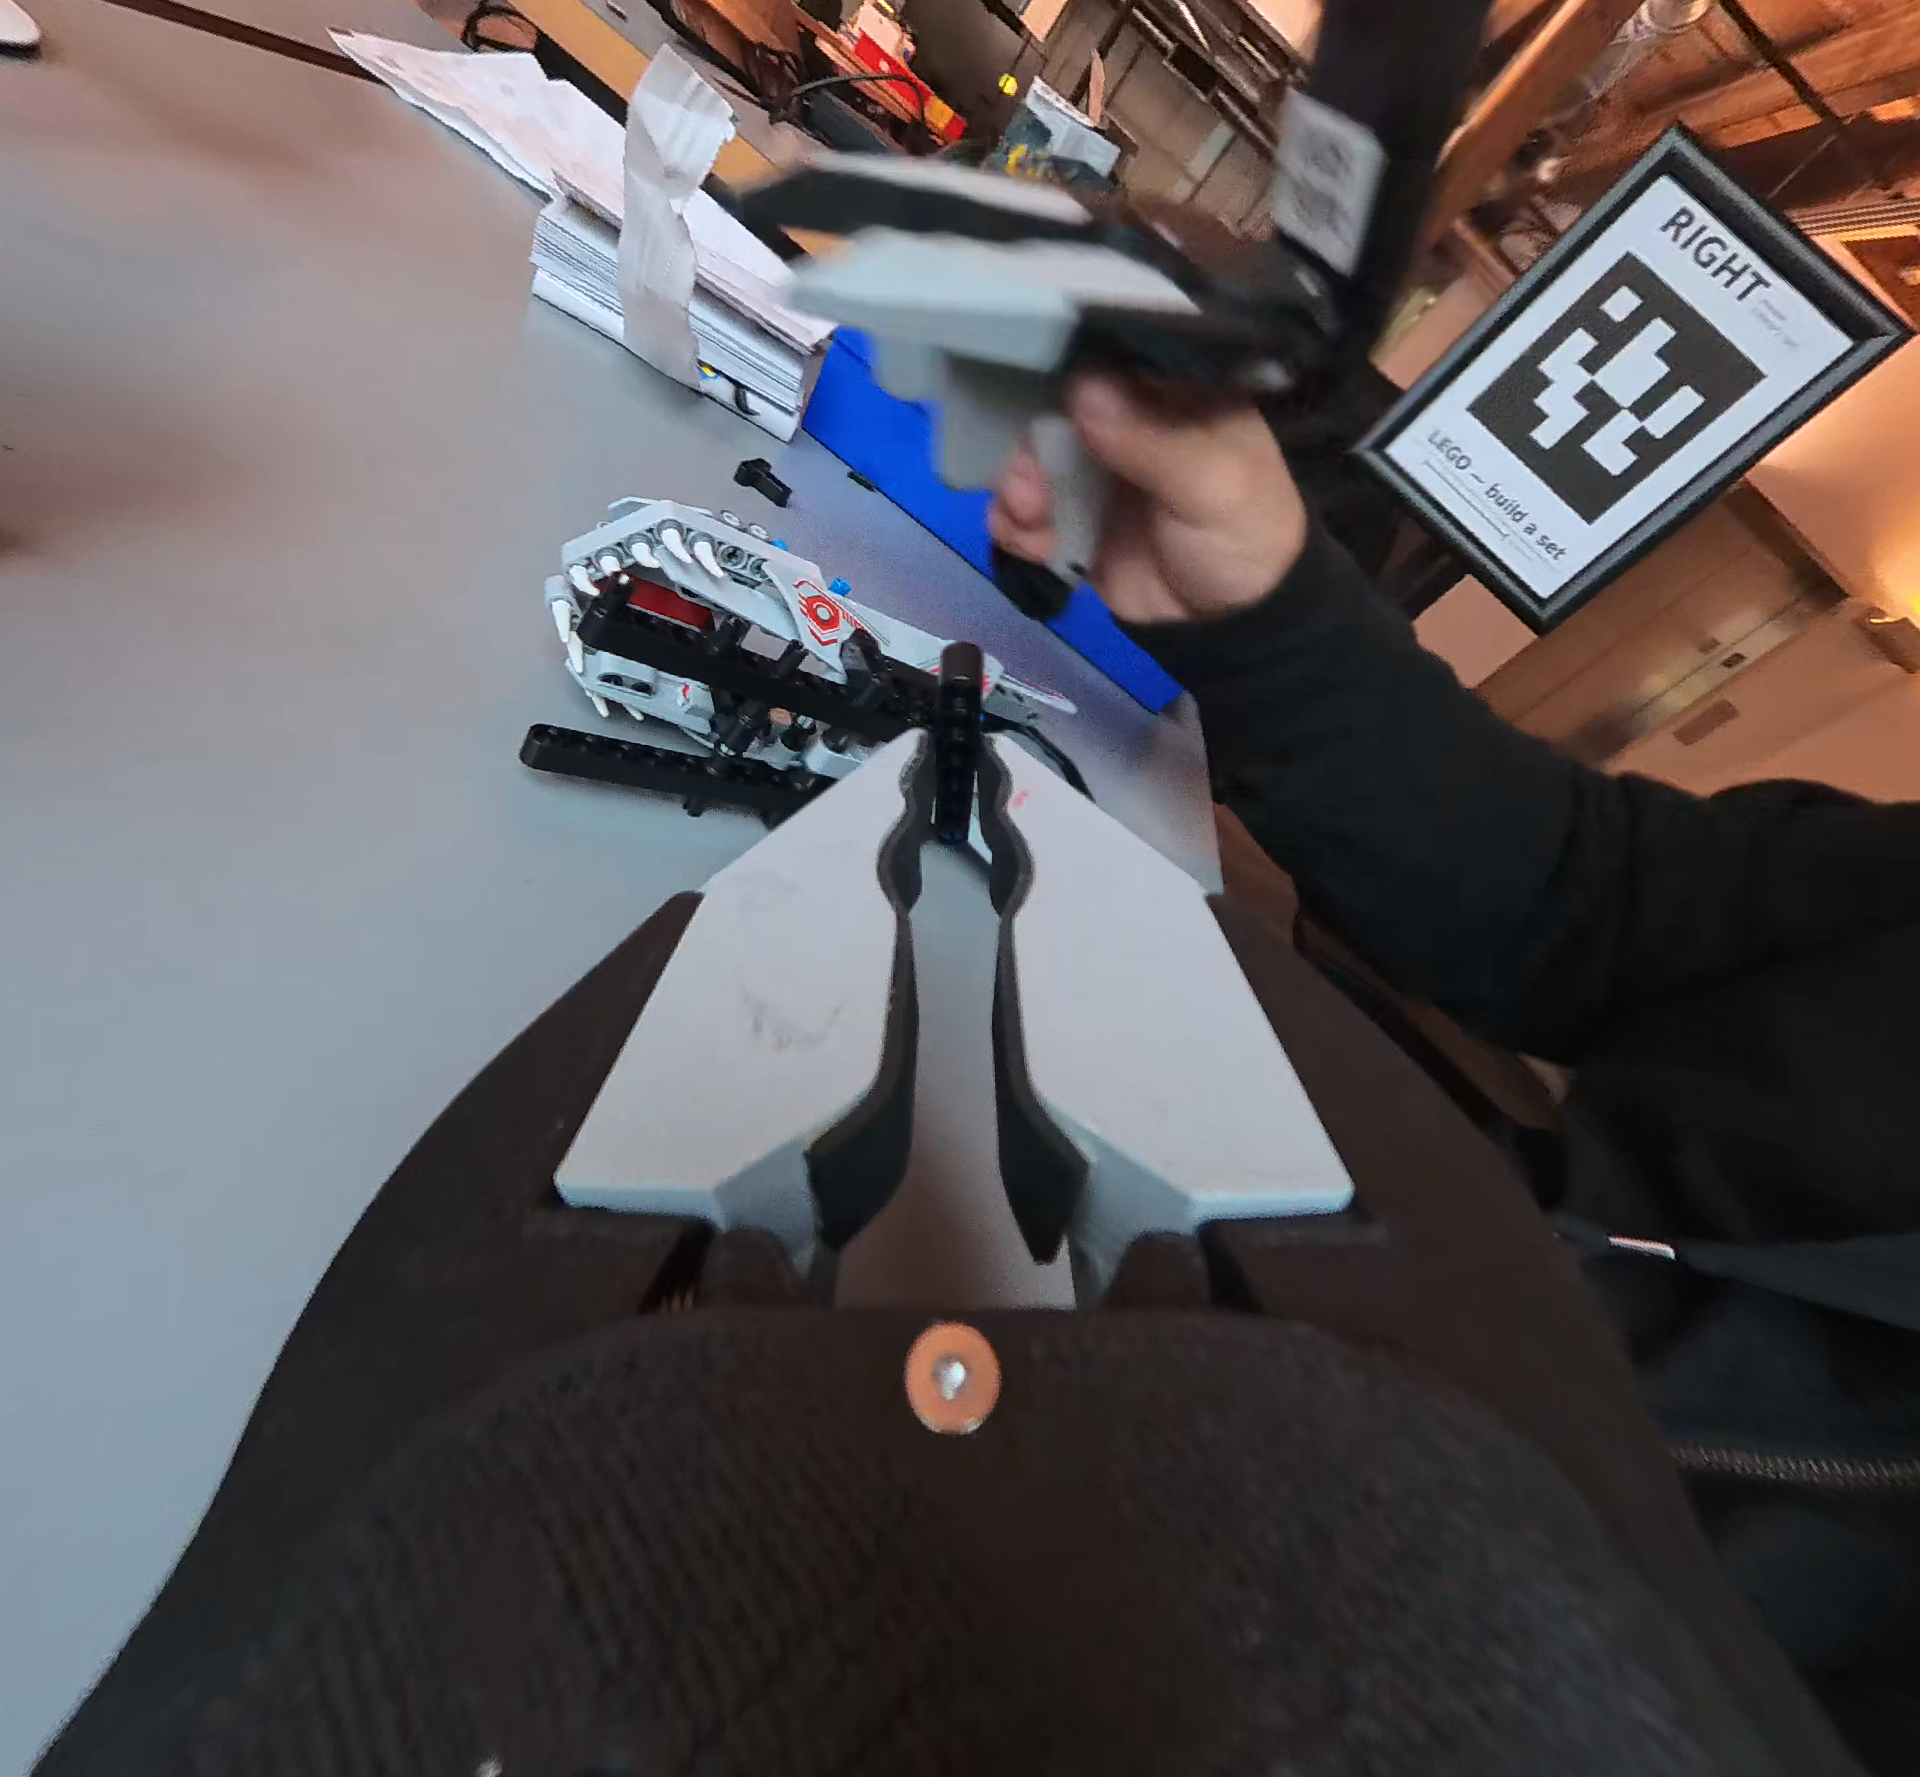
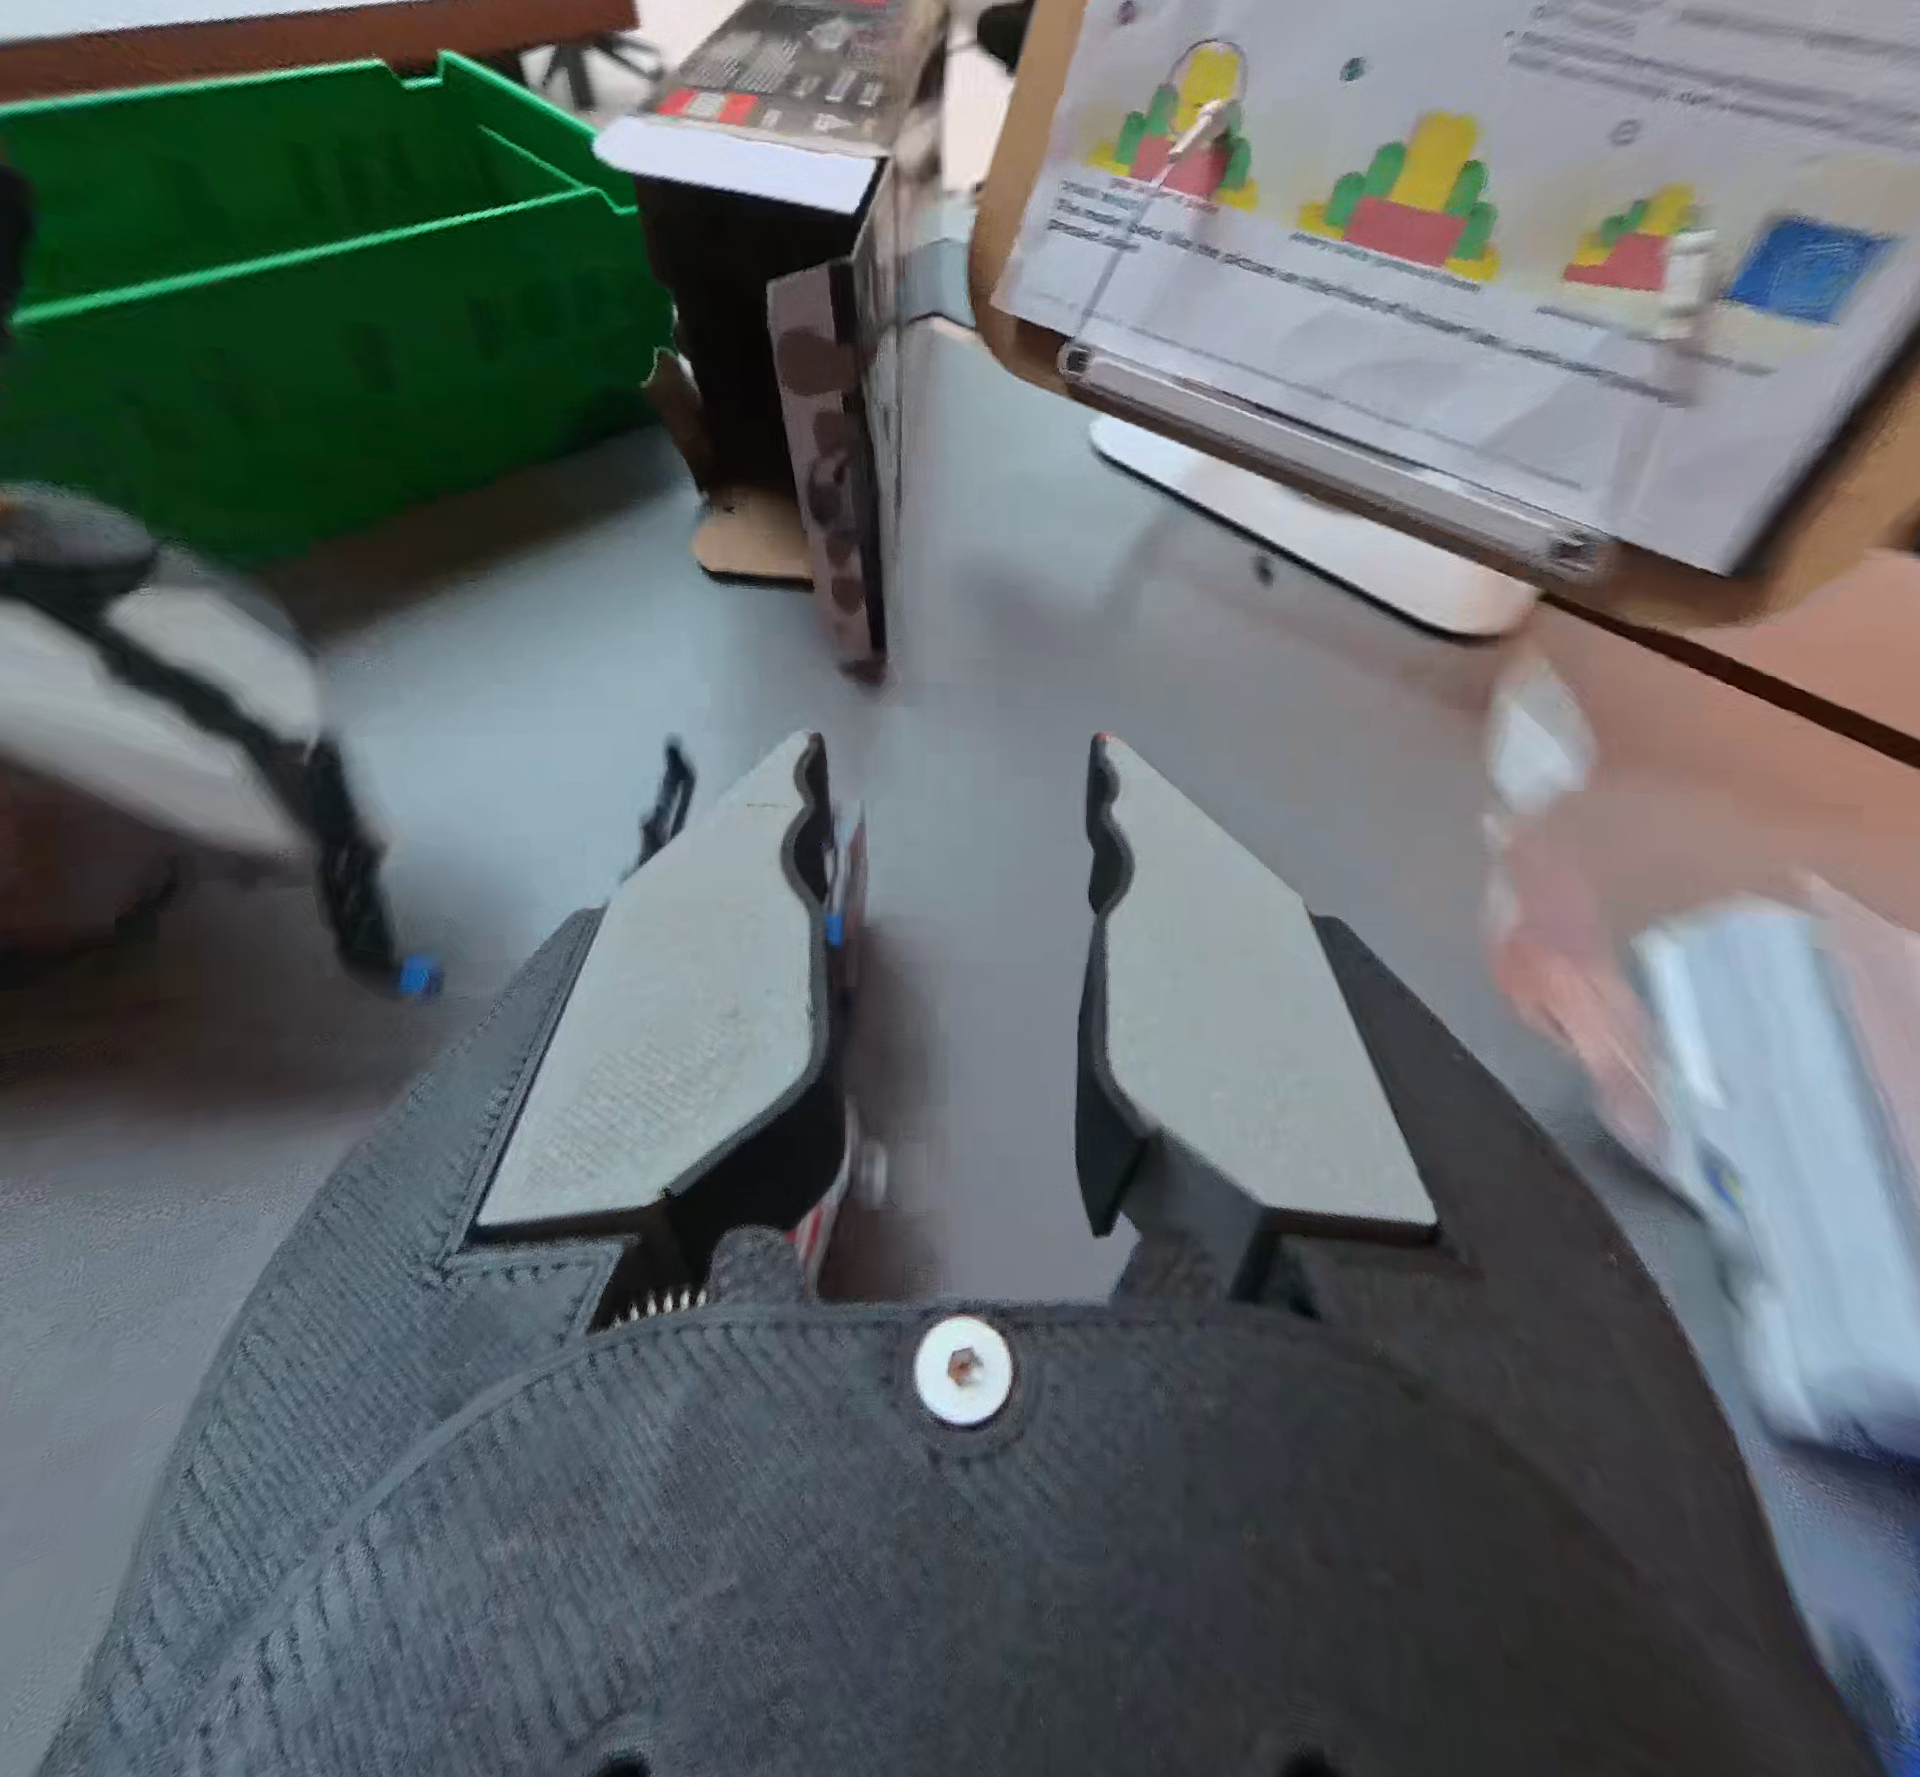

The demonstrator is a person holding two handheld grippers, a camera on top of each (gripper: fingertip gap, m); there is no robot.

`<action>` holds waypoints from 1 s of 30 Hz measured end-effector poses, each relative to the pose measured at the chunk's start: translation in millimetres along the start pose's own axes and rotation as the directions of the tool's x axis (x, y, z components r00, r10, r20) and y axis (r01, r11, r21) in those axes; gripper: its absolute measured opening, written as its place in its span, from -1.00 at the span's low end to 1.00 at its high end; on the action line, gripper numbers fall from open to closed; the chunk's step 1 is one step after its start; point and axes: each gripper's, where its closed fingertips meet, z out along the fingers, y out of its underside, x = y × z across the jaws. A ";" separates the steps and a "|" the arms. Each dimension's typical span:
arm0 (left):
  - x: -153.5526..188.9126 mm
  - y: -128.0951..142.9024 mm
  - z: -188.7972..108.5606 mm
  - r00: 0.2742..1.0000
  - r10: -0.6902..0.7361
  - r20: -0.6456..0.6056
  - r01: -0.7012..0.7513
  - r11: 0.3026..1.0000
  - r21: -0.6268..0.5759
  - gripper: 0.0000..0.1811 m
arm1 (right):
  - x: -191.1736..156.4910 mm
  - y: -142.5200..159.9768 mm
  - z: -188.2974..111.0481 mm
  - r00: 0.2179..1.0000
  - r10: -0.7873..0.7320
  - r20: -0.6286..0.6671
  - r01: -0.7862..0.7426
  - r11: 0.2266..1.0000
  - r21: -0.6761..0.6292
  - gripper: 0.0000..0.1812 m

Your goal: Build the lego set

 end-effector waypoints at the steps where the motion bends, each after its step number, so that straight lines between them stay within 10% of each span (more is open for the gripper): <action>1: -0.6 -0.2 -0.2 1.000 0.006 0.009 -0.006 1.000 0.002 -0.94 | 7.9 -5.0 31.0 0.999 0.031 0.013 -0.030 0.998 -0.049 -0.50; 5: 1.5 1.1 -1.3 1.000 0.021 0.010 -0.021 1.000 -0.003 -0.93 | 68.6 6.2 134.8 0.991 0.109 -0.078 -0.128 0.945 -0.300 -0.62; 11: 6.8 10.1 2.8 0.997 0.072 0.015 -0.071 0.996 -0.062 -0.94 | 130.3 26.9 205.7 0.983 -0.047 -0.175 -0.021 0.930 -0.368 -0.87; 30: 25.0 17.0 6.8 0.996 0.026 -0.081 -0.033 0.996 -0.080 -0.94 | 133.7 35.8 220.0 0.985 0.099 -0.142 -0.144 0.925 -0.353 -1.00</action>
